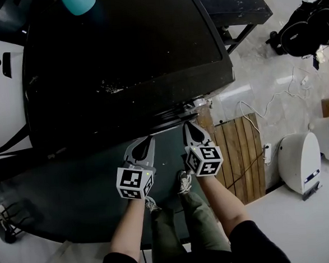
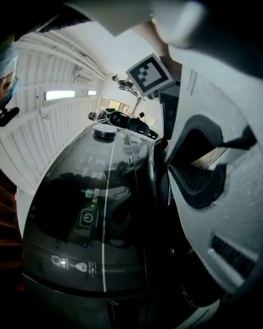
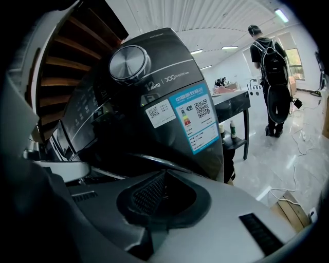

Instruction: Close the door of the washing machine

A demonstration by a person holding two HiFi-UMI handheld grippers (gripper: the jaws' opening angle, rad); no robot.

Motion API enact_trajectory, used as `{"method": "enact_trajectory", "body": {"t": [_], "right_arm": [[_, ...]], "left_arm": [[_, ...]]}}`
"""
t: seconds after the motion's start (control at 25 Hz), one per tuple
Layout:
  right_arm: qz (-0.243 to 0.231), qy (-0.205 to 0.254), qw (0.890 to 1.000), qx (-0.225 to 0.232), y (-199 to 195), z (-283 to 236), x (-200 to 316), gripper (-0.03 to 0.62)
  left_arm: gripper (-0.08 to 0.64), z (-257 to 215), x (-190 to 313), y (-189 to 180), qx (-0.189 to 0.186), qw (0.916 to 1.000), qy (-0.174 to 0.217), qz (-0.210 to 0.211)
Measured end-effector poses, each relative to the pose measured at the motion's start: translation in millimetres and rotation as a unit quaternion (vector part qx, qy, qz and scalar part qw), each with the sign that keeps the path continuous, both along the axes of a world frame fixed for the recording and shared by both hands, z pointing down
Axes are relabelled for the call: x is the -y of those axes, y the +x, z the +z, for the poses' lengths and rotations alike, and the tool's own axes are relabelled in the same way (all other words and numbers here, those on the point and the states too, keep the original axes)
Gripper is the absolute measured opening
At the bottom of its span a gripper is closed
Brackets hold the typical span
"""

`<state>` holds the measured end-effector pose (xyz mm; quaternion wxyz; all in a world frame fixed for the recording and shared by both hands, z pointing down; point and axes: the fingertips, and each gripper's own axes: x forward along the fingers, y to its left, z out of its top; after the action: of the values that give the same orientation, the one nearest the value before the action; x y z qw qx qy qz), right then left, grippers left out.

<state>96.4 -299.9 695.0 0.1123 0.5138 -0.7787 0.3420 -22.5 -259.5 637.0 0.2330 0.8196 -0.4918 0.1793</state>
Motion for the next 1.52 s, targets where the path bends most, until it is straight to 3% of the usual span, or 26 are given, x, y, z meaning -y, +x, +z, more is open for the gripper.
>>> {"method": "enact_trajectory", "body": {"t": [0.4, 0.8, 1.28, 1.52], "right_arm": [[-0.027, 0.015, 0.999, -0.01, -1, 0, 3, 0.003], [-0.014, 0.022, 1.0, -0.017, 8, -20, -12, 0.002], [0.017, 0.088, 0.996, -0.024, 17, -128, -108, 0.001], [0.046, 0.116, 0.992, -0.014, 10, -177, -176, 0.0]], "left_arm": [[0.012, 2, 2, -1, 0.002, 0.9999, 0.004, -0.01], [0.012, -12, -15, -4, -0.004, 0.9998, 0.013, -0.015], [0.012, -75, -102, -22, 0.016, 0.9976, 0.057, 0.036], [0.012, -112, -164, -43, 0.006, 0.9957, 0.076, 0.052]]}}
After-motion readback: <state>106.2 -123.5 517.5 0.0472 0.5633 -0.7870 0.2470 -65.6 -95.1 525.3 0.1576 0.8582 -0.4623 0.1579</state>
